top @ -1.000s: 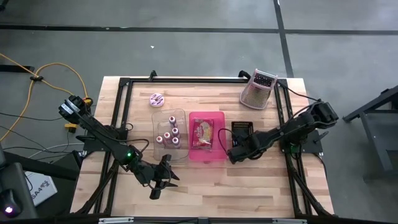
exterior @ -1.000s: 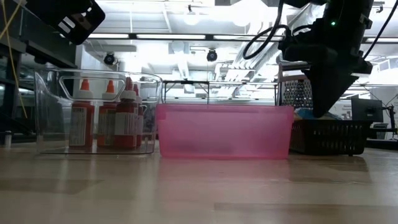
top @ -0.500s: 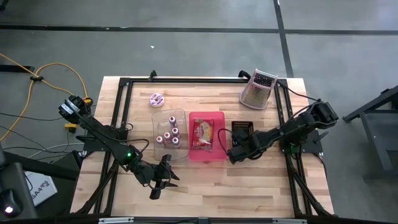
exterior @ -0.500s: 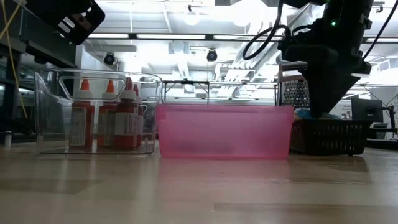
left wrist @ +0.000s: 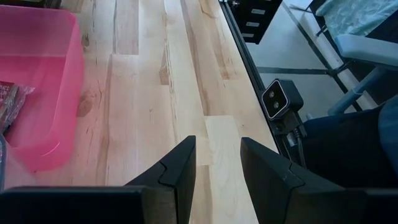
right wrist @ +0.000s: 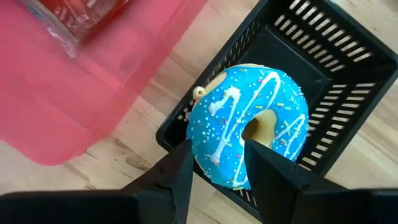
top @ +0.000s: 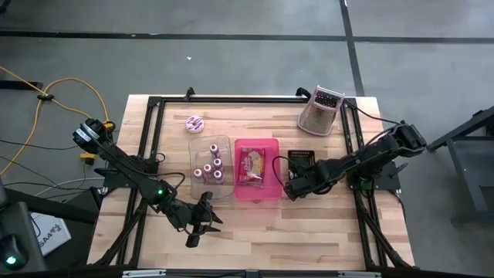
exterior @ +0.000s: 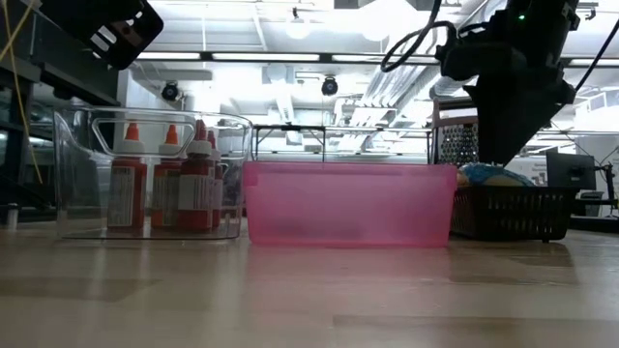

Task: Pick & Place Food Item
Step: Put the violet donut into the black bin

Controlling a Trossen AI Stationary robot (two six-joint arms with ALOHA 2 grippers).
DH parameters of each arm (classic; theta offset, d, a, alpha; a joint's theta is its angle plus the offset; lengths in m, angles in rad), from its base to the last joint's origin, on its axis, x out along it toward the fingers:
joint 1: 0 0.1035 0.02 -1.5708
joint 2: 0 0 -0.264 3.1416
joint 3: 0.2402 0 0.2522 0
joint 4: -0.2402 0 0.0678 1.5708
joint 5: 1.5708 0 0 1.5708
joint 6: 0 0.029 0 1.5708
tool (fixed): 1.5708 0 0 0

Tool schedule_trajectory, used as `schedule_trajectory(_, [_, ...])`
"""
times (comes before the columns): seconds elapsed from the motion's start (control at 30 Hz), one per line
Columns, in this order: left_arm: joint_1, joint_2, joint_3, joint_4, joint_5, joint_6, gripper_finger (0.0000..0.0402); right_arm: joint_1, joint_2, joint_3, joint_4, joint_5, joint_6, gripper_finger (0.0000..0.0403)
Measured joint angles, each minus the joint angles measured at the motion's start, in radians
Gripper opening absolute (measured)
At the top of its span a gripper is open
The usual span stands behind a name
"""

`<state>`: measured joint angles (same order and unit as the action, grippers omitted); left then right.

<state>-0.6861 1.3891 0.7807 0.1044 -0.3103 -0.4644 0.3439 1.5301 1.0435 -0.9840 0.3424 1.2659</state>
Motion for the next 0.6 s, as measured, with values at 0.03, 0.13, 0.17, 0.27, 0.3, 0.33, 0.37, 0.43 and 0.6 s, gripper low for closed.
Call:
schedule_trajectory(0.03, [0.0, 0.0, 0.0, 0.0, 0.0, 0.0, 0.0122, 0.0, -0.003, 0.0, 0.0, 0.0, -0.004, 0.0133])
schedule_trajectory(0.13, [0.0, 0.0, 0.0, 0.0, 0.0, 0.0, 0.0122, -0.006, -0.014, 0.0, -0.004, -0.002, -0.007, 0.0133])
schedule_trajectory(0.17, [0.0, 0.0, 0.0, 0.0, 0.0, 0.0, 0.0122, -0.006, -0.018, 0.0, -0.004, -0.002, -0.009, 0.0133])
schedule_trajectory(0.27, [0.0, 0.0, 0.0, 0.0, 0.0, -0.005, 0.0122, -0.006, -0.02, 0.0, -0.004, -0.001, -0.013, 0.0133])
schedule_trajectory(0.3, [0.0, 0.0, 0.0, 0.0, 0.0, -0.005, 0.0122, -0.006, -0.02, 0.0, -0.005, -0.001, -0.014, 0.0133])
schedule_trajectory(0.33, [0.0, 0.0, 0.0, 0.0, 0.0, -0.005, 0.0122, -0.006, -0.02, 0.0, -0.004, -0.003, -0.015, 0.0133])
schedule_trajectory(0.37, [0.0, 0.0, 0.0, 0.0, 0.0, -0.005, 0.0122, -0.006, -0.02, 0.0, -0.004, -0.004, -0.02, 0.0133])
schedule_trajectory(0.43, [0.0, 0.0, 0.0, 0.0, 0.0, -0.005, 0.0122, -0.006, -0.02, 0.0, -0.003, -0.004, -0.033, 0.0133])
schedule_trajectory(0.6, [0.0, 0.0, 0.0, 0.001, 0.0, 0.001, 0.0122, -0.021, -0.026, 0.002, -0.005, -0.007, -0.079, 0.0133])
